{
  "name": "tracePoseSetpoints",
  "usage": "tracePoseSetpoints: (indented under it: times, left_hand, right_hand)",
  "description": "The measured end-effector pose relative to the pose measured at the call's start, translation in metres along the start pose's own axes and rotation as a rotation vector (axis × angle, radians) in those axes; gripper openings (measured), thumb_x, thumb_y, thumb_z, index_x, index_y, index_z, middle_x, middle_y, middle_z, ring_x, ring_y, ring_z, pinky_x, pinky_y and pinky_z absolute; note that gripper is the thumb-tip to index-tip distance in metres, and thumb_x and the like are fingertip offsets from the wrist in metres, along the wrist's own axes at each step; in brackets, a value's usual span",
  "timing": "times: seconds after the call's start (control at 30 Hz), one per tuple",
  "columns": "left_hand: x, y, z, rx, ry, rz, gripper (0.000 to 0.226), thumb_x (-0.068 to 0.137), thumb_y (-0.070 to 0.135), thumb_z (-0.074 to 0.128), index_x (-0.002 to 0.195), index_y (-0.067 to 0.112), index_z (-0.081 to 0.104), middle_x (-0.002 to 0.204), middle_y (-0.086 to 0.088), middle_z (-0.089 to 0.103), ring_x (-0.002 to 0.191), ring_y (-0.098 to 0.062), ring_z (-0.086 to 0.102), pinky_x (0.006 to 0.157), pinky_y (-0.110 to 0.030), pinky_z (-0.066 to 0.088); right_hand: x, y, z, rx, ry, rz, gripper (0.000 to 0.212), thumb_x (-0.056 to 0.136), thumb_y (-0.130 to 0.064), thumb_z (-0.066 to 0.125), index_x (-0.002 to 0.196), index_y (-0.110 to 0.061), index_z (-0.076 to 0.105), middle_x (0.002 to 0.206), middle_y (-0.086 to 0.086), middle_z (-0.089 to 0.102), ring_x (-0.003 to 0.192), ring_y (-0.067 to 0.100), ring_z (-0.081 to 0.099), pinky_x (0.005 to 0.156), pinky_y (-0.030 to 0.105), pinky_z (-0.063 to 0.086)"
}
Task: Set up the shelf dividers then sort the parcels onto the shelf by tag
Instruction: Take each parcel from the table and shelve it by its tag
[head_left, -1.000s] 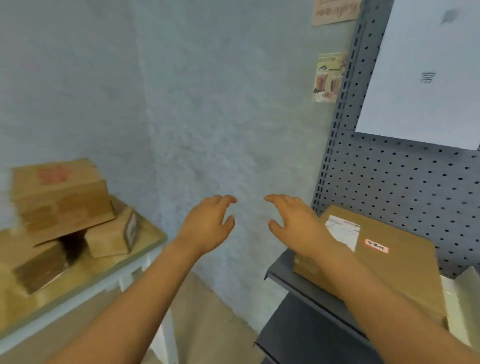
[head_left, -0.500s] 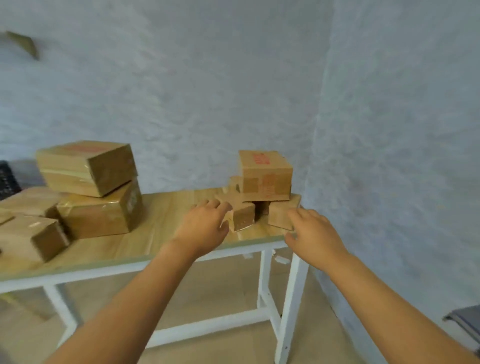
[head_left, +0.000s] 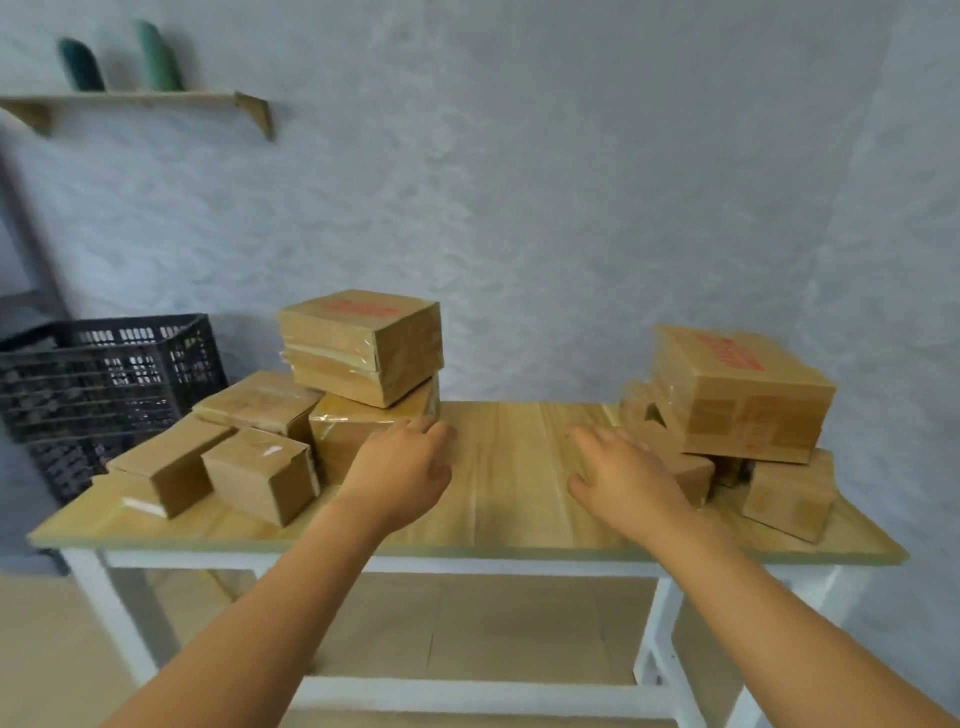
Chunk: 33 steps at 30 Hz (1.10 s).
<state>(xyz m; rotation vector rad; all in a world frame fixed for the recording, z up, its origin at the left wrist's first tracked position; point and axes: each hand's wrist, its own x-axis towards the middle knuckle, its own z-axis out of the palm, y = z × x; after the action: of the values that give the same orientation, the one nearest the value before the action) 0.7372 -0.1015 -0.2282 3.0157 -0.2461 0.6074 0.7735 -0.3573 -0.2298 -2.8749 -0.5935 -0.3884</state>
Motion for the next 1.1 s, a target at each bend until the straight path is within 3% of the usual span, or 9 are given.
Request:
tracePoseSetpoints:
  times: [0.13, 0.3, 0.43, 0.53, 0.73, 0.83, 0.9, 0.97, 1.1]
  left_hand:
    - [-0.026, -0.053, -0.010, -0.010, 0.017, -0.125, 0.041, 0.096, 0.033, 0.051, 0.136, 0.026, 0.051, 0.130, 0.004, 0.059, 0.116, -0.019, 0.057, 0.092, -0.034, 0.050]
    - [-0.063, -0.100, -0.023, 0.060, 0.010, -0.321, 0.032, 0.098, 0.035, 0.046, 0.128, 0.026, 0.053, 0.119, 0.002, 0.061, 0.100, -0.017, 0.058, 0.080, -0.031, 0.051]
    - [-0.088, -0.115, -0.030, 0.095, 0.028, -0.446, 0.038, 0.099, 0.035, 0.047, 0.136, 0.028, 0.050, 0.134, 0.004, 0.058, 0.117, -0.018, 0.056, 0.091, -0.033, 0.050]
    - [-0.091, -0.116, -0.032, 0.105, 0.027, -0.496, 0.037, 0.099, 0.036, 0.049, 0.136, 0.030, 0.049, 0.133, 0.004, 0.058, 0.116, -0.017, 0.056, 0.092, -0.032, 0.051]
    - [-0.071, -0.110, -0.025, 0.064, 0.080, -0.523, 0.037, 0.098, 0.036, 0.051, 0.135, 0.030, 0.051, 0.135, 0.006, 0.058, 0.118, -0.016, 0.056, 0.092, -0.034, 0.052]
    - [-0.047, -0.115, -0.020, -0.004, 0.113, -0.539, 0.036, 0.097, 0.036, 0.051, 0.133, 0.029, 0.052, 0.129, 0.005, 0.060, 0.111, -0.016, 0.058, 0.079, -0.030, 0.050]
    - [-0.027, -0.122, -0.017, -0.141, 0.154, -0.573, 0.035, 0.097, 0.035, 0.052, 0.131, 0.029, 0.052, 0.124, 0.005, 0.062, 0.107, -0.015, 0.059, 0.076, -0.029, 0.049]
    - [-0.005, -0.132, -0.016, -0.344, 0.219, -0.618, 0.035, 0.097, 0.034, 0.054, 0.131, 0.028, 0.053, 0.121, 0.005, 0.061, 0.108, -0.015, 0.059, 0.082, -0.032, 0.052]
    - [0.040, -0.167, -0.015, -0.625, 0.327, -0.655, 0.036, 0.098, 0.030, 0.056, 0.132, 0.022, 0.053, 0.123, 0.002, 0.059, 0.110, -0.015, 0.057, 0.083, -0.032, 0.049]
  right_hand:
    - [0.042, -0.052, 0.016, 0.052, -0.006, -0.138, 0.058, 0.095, -0.034, 0.053, 0.150, -0.025, 0.038, 0.147, 0.001, 0.049, 0.134, 0.025, 0.045, 0.105, 0.034, 0.038]
    - [0.074, -0.111, 0.029, 0.172, 0.003, -0.327, 0.053, 0.097, -0.036, 0.053, 0.147, -0.028, 0.040, 0.147, -0.004, 0.050, 0.135, 0.020, 0.044, 0.109, 0.039, 0.039]
    - [0.083, -0.133, 0.039, 0.215, -0.038, -0.434, 0.054, 0.098, -0.037, 0.053, 0.149, -0.028, 0.038, 0.145, -0.004, 0.050, 0.133, 0.019, 0.046, 0.107, 0.038, 0.042]
    - [0.091, -0.132, 0.045, 0.237, -0.064, -0.461, 0.054, 0.098, -0.037, 0.053, 0.150, -0.028, 0.037, 0.146, -0.004, 0.050, 0.134, 0.019, 0.046, 0.108, 0.039, 0.042]
    - [0.103, -0.102, 0.053, 0.252, -0.102, -0.410, 0.052, 0.097, -0.037, 0.054, 0.146, -0.031, 0.040, 0.141, -0.005, 0.054, 0.126, 0.018, 0.052, 0.099, 0.036, 0.048]
    - [0.114, -0.086, 0.055, 0.253, -0.112, -0.337, 0.052, 0.095, -0.037, 0.056, 0.145, -0.031, 0.041, 0.141, -0.005, 0.054, 0.125, 0.019, 0.053, 0.095, 0.035, 0.048]
    - [0.125, -0.078, 0.056, 0.276, -0.124, -0.279, 0.054, 0.095, -0.037, 0.057, 0.146, -0.029, 0.041, 0.144, -0.004, 0.052, 0.128, 0.019, 0.052, 0.100, 0.038, 0.048]
    - [0.140, -0.077, 0.059, 0.327, -0.135, -0.216, 0.053, 0.095, -0.036, 0.058, 0.146, -0.026, 0.043, 0.143, -0.001, 0.053, 0.127, 0.021, 0.054, 0.100, 0.039, 0.049]
    - [0.179, -0.090, 0.067, 0.569, -0.120, -0.029, 0.046, 0.097, -0.036, 0.059, 0.140, -0.022, 0.049, 0.135, 0.002, 0.058, 0.114, 0.019, 0.056, 0.086, 0.029, 0.042]
